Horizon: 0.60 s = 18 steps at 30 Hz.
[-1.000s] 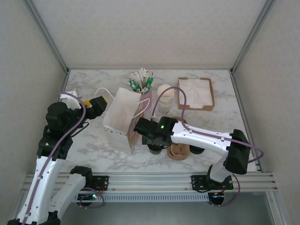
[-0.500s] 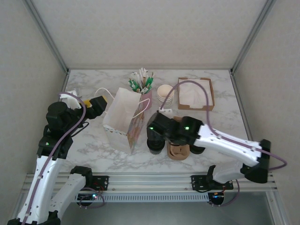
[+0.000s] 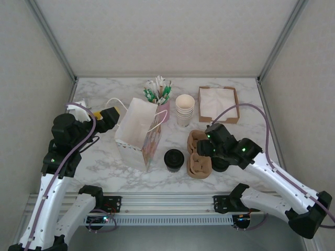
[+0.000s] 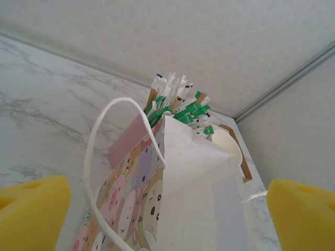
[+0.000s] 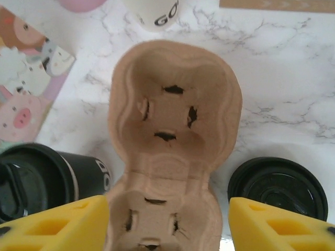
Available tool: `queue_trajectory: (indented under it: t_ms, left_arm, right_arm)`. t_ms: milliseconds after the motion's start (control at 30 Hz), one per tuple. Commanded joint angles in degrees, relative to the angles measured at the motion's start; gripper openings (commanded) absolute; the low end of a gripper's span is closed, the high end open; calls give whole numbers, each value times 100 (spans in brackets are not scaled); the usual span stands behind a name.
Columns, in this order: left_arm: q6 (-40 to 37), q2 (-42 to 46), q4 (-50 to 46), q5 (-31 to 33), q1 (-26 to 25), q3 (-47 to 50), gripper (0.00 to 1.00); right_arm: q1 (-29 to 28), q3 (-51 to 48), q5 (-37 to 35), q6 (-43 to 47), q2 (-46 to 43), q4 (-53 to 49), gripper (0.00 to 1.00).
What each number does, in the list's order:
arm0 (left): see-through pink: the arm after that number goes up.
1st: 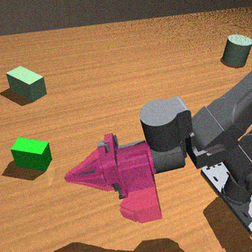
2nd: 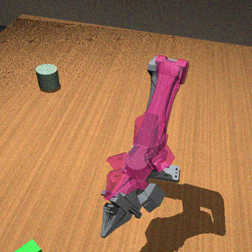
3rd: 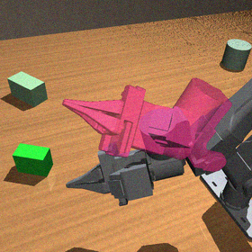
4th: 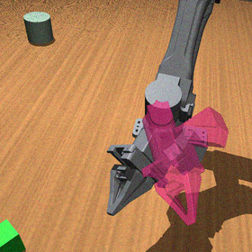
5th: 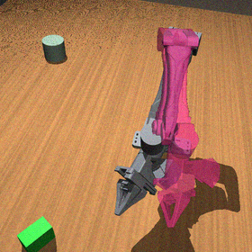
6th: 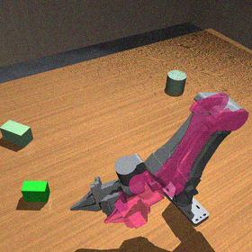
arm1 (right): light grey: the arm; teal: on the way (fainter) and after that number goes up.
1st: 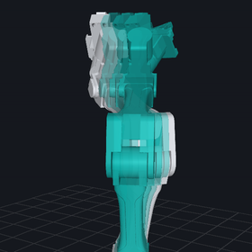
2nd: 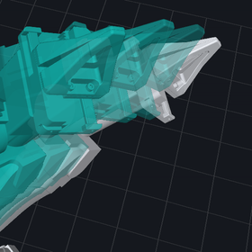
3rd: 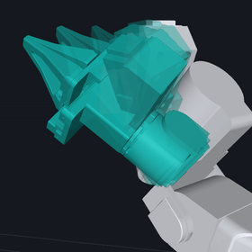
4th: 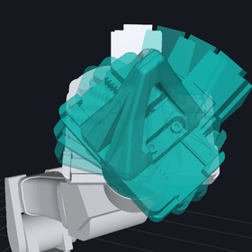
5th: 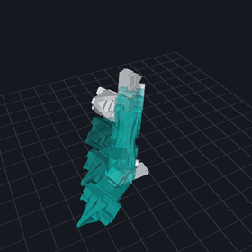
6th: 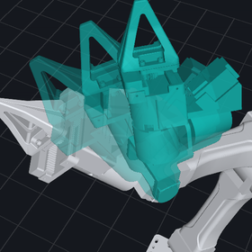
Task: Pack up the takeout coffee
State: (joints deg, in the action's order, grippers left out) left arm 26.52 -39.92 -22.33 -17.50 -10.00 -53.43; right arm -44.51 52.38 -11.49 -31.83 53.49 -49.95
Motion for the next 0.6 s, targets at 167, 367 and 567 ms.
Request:
queue_trajectory:
  t_ms: [167, 367, 567]
  left_arm:
    - [-79, -7, -30, -112, 65, -18, 96]
    - [-86, 4, -41, -132, 65, -22, 96]
    - [-83, -16, -43, -136, 60, -25, 96]
  right_arm:
    - [624, -610, 1112, 520, 113, 680, 55]
    - [825, -882, 1313, 601, 126, 932, 54]
    - [932, -1017, 1471, 608, 324, 1121, 52]
